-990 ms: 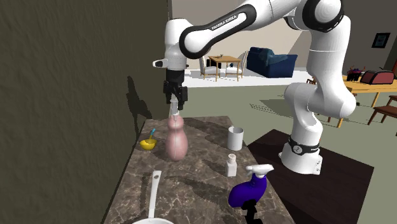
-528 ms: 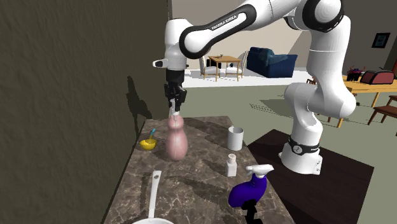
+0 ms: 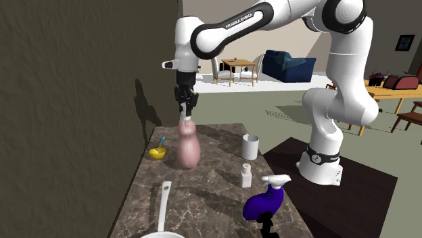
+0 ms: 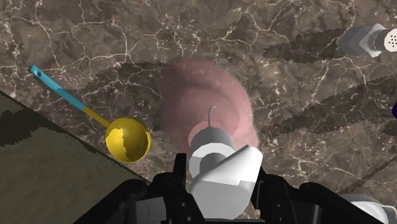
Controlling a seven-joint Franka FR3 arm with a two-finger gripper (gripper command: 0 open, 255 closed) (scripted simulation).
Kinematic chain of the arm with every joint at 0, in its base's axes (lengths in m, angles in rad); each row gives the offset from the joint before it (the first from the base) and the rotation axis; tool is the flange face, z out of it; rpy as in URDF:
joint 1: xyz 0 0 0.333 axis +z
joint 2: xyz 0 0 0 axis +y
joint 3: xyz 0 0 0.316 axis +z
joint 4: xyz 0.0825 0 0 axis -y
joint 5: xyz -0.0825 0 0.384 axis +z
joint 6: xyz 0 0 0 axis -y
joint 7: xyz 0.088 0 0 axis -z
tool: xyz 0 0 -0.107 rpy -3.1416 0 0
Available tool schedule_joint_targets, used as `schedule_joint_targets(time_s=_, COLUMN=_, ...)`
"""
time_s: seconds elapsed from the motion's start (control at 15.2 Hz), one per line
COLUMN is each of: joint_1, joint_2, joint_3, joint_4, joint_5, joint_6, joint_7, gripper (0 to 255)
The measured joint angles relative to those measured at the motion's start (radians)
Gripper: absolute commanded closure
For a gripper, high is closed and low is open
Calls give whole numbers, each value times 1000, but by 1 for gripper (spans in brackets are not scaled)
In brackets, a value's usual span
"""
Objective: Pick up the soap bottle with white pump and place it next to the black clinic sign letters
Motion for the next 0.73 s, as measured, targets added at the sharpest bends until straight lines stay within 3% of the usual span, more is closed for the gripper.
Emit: schedule_joint_targets(time_s=0.73, joint_1=2, joint_2=-32, joint_3=-2, joint_4=115, joint_5=-27, joint_6=-140, joint_7=21, gripper=255)
